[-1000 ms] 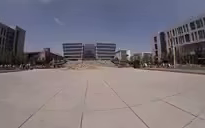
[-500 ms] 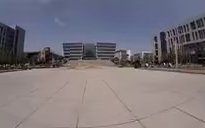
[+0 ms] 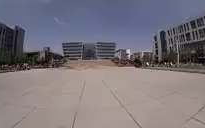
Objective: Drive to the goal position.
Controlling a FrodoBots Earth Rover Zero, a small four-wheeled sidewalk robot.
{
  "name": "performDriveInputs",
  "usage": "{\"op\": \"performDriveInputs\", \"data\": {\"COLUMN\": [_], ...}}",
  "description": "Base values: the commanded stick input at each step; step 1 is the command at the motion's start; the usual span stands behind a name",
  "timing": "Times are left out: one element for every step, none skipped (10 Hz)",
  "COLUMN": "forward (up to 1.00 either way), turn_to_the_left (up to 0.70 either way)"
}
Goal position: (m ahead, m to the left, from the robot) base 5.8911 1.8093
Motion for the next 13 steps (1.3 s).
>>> {"op": "performDriveInputs", "data": {"forward": [0.70, 0.70, 0.70, 0.70, 0.70, 0.70, 0.70, 0.70, 0.70, 0.70, 0.70, 0.70, 0.70], "turn_to_the_left": [0.02, 0.02, 0.02, 0.02, 0.02, 0.02, 0.02, 0.02, 0.02, 0.02, 0.02, 0.02, 0.02]}}
